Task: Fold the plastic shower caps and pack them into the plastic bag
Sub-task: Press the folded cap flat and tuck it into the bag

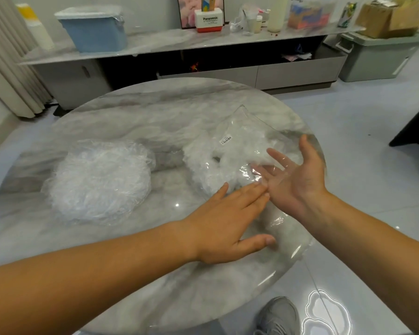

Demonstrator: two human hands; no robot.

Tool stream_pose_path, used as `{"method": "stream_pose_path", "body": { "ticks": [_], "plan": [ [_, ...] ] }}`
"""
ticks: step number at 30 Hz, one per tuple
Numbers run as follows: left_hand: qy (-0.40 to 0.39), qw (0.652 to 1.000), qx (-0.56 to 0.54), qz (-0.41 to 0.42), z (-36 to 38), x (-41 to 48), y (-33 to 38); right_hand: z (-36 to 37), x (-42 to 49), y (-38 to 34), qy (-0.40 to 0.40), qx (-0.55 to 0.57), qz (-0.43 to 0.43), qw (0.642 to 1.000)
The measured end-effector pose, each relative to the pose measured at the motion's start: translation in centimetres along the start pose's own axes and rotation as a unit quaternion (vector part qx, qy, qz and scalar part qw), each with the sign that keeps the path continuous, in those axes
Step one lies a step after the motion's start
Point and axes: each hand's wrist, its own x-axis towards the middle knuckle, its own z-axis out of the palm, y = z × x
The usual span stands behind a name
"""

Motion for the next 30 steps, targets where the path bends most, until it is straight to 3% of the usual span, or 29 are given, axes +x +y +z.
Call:
{"method": "stream_pose_path", "body": {
  "ticks": [16, 23, 30],
  "plan": [
    [-0.014, 1.0, 0.026, -0.004, -0.1, -0.8, -0.3, -2.1, -2.9, 0.7, 0.067, -0.058, -0.016, 0.996],
    [-0.001, 1.0, -0.024, 0.006, -0.4, -1.0, -0.5, 0.1, -2.0, 0.5, -0.024, -0.024, 0.016, 0.999],
    [-0.006, 1.0, 0.002, 0.003, 0.0, -1.3, -1.2, 0.3, -1.3, 0.7, -0.038, -0.03, 0.02, 0.999]
  ]
}}
